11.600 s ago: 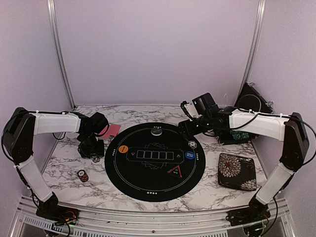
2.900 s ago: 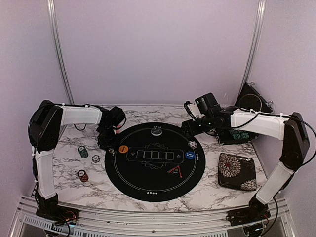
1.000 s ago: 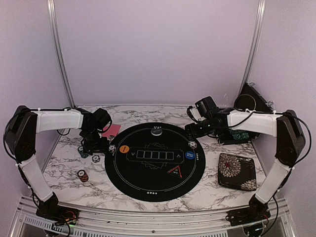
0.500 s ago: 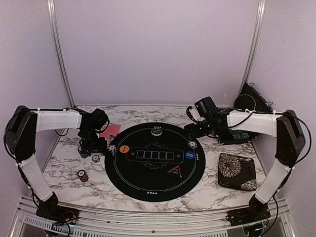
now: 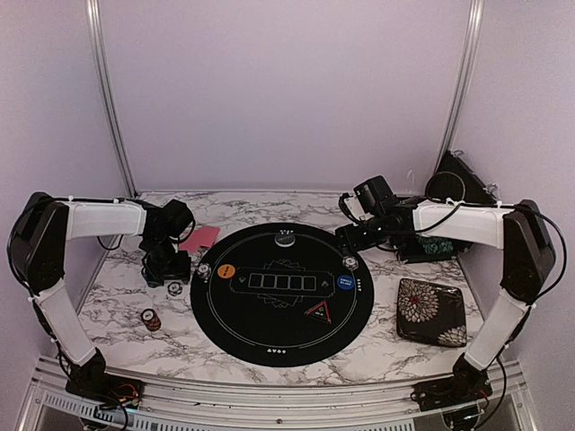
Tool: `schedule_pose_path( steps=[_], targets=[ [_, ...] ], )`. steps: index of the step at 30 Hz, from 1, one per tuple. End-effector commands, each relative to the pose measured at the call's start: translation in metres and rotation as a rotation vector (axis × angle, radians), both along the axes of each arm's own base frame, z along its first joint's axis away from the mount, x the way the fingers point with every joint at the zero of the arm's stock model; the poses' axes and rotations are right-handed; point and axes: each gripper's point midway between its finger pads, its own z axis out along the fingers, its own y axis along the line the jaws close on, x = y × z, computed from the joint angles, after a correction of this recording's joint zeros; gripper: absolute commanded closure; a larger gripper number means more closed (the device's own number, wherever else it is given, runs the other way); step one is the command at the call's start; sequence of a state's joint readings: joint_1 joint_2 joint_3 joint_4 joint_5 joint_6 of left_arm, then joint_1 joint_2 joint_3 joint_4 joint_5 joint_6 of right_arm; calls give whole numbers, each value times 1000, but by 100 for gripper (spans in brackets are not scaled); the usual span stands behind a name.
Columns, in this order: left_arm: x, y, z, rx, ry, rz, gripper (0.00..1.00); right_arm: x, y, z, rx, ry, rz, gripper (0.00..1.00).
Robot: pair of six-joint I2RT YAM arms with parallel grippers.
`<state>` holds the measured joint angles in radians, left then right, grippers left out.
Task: Distribute texas hold em gaming equipment
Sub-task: Pick up the pile of poker chips from the center of the board.
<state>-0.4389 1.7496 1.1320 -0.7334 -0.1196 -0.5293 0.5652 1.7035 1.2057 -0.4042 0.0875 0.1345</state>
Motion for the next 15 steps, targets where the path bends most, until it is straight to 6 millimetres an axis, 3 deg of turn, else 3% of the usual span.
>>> schedule_pose_path(
  steps=[1, 15],
  targets=[
    [-3, 2, -10, -2, 28, -6, 33, 0, 5, 14, 21, -26, -1, 25],
    [-5, 7, -24, -1, 54, 6, 38, -1, 4, 15, 17, -27, -1, 25]
  ],
)
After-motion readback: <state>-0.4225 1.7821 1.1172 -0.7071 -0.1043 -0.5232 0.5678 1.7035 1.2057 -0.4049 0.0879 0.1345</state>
